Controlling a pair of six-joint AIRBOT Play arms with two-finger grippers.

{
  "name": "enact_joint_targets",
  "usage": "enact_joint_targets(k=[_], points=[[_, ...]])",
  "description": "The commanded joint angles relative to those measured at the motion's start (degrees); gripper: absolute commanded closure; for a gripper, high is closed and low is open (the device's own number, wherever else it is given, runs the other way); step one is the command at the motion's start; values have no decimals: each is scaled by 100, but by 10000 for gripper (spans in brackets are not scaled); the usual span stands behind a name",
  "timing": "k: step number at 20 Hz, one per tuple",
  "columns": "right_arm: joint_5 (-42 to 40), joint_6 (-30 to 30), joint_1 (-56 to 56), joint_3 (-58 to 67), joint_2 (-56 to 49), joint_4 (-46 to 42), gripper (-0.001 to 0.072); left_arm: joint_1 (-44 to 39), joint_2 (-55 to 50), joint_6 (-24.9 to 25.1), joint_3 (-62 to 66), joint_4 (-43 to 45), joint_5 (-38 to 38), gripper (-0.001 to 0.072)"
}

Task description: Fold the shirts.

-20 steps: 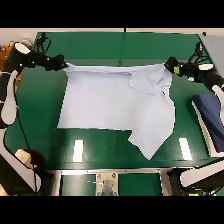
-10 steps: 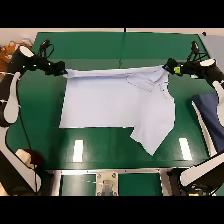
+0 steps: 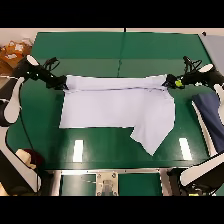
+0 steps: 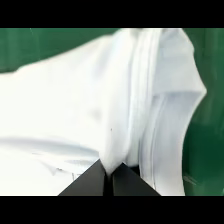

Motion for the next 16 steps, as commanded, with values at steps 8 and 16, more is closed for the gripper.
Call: enact_joint_targets(k=[8, 16], points=[[704, 94, -4, 179, 175, -284, 695, 4, 74, -216, 107, -11, -603, 688], [1381, 232, -4, 289, 249, -850, 695, 2, 72, -219, 267, 28, -1453, 688]])
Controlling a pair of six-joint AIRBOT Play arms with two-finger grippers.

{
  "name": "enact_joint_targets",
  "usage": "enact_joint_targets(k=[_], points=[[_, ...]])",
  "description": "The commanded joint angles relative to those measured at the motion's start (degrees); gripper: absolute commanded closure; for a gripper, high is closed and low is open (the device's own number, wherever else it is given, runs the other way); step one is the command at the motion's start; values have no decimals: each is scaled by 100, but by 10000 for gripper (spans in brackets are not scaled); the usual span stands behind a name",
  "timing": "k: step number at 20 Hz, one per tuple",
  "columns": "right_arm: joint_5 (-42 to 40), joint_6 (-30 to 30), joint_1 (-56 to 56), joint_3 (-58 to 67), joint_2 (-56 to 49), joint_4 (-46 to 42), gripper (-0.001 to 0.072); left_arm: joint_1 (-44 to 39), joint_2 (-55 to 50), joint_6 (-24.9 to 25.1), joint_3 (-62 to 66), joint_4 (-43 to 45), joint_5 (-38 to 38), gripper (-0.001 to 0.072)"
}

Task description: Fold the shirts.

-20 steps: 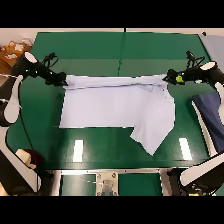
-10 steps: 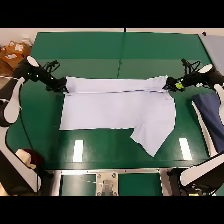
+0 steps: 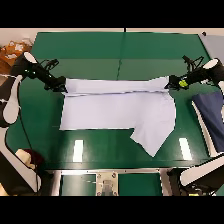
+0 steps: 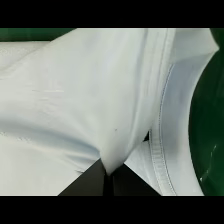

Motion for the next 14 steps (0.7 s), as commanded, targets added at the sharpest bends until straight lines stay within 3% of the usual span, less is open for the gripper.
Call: enact_joint_targets(k=[1, 7, 8, 9, 10, 11, 12, 13, 14], points=[[249, 103, -2, -24, 13, -304, 695, 0, 0, -17, 0, 33, -219, 688], [-151, 103, 4, -417, -7, -295, 692, -127, -17, -162, -363, 66, 374, 686], [-151, 103, 7, -420, -7, -293, 576, -160, -15, -164, -367, 70, 374, 684], [-122, 131, 4, -409, -2, -286, 356, -170, -9, -190, -365, 52, 361, 599], [-4, 210, -2, -343, 2, -315, 313, -170, -4, -356, -343, 55, 280, 367], [168, 262, -26, -219, 2, -380, 313, -146, -4, -494, -295, 59, 105, 278], [422, 485, -50, -48, 2, -511, 314, -127, -4, -627, -225, 76, -142, 278], [695, 627, -87, 118, 7, -638, 374, -105, -2, -765, -155, 87, -391, 308], [962, 726, -136, 221, 46, -686, 586, -63, -2, -778, -76, 90, -675, 539]])
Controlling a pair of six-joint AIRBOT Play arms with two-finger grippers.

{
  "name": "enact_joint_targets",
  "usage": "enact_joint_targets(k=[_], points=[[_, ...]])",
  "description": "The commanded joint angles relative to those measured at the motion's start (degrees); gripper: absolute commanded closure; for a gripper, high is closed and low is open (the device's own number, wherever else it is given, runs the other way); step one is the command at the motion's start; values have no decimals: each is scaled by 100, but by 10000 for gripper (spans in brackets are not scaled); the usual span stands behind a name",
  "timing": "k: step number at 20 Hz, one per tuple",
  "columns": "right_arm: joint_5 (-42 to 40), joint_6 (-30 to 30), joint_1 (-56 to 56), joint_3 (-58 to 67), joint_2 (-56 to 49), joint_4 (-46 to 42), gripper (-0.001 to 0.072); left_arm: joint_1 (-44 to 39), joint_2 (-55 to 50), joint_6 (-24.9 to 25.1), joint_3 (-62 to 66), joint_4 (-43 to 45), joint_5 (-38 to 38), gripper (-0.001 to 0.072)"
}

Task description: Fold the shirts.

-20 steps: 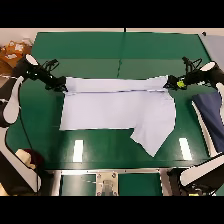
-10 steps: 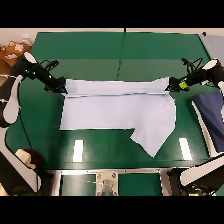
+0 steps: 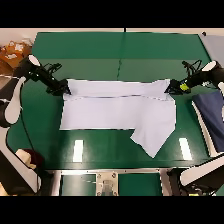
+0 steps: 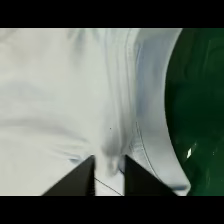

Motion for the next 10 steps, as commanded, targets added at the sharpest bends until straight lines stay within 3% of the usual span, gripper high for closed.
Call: enact_joint_targets(k=[1, 5, 9, 10], points=[[789, 431, -94, 251, 149, -223, 692, 52, 9, -315, 192, 28, -855, 688], [839, 555, -114, -446, 984, -249, 694, -59, 332, -363, 232, 334, -1591, 689], [634, 608, -125, -1537, 2035, -267, 672, -107, 1316, -240, -168, 929, -1200, 687], [529, 688, -125, -1755, 2186, -256, 490, -107, 1401, -201, -225, 927, -802, 685]])
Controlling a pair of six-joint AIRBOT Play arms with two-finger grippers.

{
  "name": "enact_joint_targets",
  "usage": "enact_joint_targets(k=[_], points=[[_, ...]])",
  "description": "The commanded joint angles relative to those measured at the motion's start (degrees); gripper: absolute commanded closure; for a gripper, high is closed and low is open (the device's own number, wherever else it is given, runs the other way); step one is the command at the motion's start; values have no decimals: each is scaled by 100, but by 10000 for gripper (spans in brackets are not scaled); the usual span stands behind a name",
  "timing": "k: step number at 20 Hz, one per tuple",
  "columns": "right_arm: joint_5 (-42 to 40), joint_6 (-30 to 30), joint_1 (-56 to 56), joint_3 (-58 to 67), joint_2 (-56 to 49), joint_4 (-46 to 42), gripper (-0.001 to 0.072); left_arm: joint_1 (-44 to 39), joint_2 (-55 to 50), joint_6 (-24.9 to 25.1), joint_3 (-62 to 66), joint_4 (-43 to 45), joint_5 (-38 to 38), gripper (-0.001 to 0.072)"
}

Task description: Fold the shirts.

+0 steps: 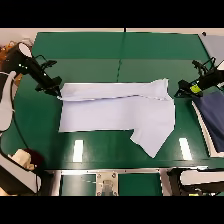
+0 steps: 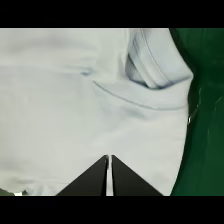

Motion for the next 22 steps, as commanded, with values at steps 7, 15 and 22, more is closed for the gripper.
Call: enact_joint_targets(k=[7, 15, 22], points=[[-216, 181, -9, -1134, 756, 4, 432, -24, 417, 116, -896, 271, 911, 340], [-197, 310, -87, -1808, 1338, 4, 694, -24, 1665, -105, -2216, 640, 691, 689], [-938, 678, -380, -4144, 2802, 28, 693, -219, 5628, -791, -6570, -527, 3748, 689]])
